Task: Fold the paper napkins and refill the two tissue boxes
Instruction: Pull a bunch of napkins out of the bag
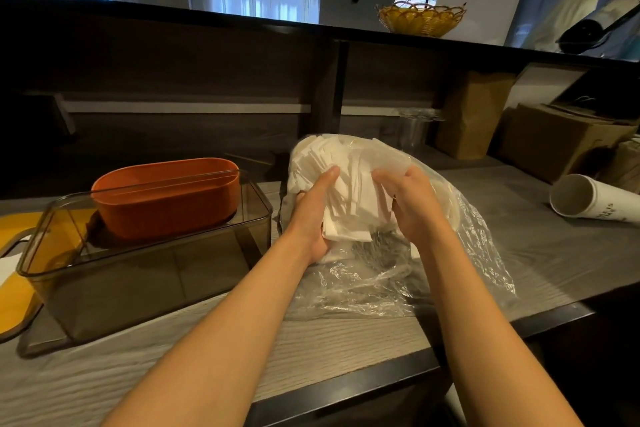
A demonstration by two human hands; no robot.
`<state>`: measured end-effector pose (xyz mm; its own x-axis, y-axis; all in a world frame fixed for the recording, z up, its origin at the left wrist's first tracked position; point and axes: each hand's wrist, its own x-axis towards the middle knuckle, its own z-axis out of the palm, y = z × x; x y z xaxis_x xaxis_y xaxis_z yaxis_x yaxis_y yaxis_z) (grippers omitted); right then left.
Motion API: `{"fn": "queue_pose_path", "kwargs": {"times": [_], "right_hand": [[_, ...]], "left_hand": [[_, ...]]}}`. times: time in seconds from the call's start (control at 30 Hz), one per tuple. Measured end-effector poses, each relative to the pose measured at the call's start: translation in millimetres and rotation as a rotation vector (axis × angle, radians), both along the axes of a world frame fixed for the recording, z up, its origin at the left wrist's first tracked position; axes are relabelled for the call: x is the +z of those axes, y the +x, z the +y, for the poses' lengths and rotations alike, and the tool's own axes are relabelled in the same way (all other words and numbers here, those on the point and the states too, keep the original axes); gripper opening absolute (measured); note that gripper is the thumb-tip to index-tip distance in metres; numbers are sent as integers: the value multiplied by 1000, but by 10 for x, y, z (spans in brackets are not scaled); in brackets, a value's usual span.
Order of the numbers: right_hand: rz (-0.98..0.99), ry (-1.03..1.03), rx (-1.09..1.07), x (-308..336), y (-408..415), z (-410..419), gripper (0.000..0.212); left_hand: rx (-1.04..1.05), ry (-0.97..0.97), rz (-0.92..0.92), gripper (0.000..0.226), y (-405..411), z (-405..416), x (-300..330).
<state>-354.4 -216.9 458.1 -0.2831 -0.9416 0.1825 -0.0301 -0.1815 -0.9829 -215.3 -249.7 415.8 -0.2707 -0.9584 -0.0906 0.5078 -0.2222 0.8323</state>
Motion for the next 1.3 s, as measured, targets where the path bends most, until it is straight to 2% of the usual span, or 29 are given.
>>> {"fn": "queue_pose_path", "kwargs": {"times": [0.1,0.17,0.23,0.3,0.4,0.53,0.6,0.7,0.77,0.87,0.93,0.97,1.03,1.13,1.3], "right_hand": [[-145,54,-25,24,-12,6,16],[-173,86,-38,32,-22,7,17],[-151,85,-66,49,-5,31,19],[-31,60,-84,59,16,52,16],[11,62,-48,68,39,53,14],[-282,92,-207,67,-39,31,24],[-432,8,-272,78,-121,33,30],[-608,-128,-199,90,-187,39,14],[-533,-150,-129,81,-151,31,21],[-155,-134,-10,33,-1,35,9],[-10,-91,15,9,54,25,20],[26,-74,23,15,78,29,19],[84,-57,35,16,109,26,15],[138,-56,-56,-24,94,-14,7],[22,-78,-261,-13,-25,-18,7]], "left_hand": [[35,25,-12,47,-12,-41,-38],[47,34,1,47,-9,-56,-44],[10,14,18,62,1,-67,-51],[-14,-6,-6,71,8,-63,-47],[13,-11,-12,47,-8,-55,-37],[56,34,26,17,-24,-61,-31],[63,42,39,17,-23,-82,-43],[56,43,54,24,-18,-90,-53],[44,45,60,30,-14,-89,-50],[49,42,40,34,-7,-80,-40],[63,31,9,39,-11,-86,-48],[73,24,-11,40,-16,-90,-52],[86,10,-45,39,-25,-98,-62],[80,13,-57,37,-29,-102,-56],[55,37,-6,26,-28,-82,-25]]}}
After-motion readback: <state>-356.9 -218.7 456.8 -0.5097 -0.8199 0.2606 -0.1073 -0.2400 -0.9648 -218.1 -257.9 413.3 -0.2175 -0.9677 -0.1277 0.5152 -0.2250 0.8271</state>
